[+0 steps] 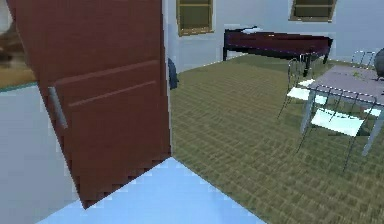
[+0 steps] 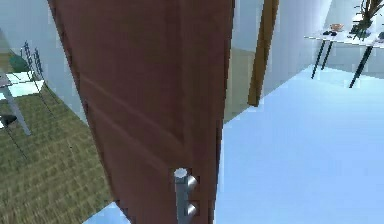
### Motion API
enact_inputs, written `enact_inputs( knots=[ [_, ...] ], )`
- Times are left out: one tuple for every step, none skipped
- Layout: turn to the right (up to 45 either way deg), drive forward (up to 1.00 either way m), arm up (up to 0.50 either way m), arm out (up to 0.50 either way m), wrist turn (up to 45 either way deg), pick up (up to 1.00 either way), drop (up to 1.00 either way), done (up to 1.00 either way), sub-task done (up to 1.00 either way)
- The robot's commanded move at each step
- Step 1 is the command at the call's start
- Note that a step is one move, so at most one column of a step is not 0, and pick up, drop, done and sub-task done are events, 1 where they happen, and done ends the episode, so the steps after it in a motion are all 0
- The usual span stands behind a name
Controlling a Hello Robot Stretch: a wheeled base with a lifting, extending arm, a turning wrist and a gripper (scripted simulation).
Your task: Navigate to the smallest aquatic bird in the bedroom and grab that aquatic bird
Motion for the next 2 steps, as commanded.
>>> enact_inputs(
  knots=[
    [12.0,0.0,0.0,0.0,0.0,0.0,0.0,0.0,0.0],
    [0.0,1.0,0.0,0.0,0.0,0.0,0.0,0.0,0.0]
  ],
)
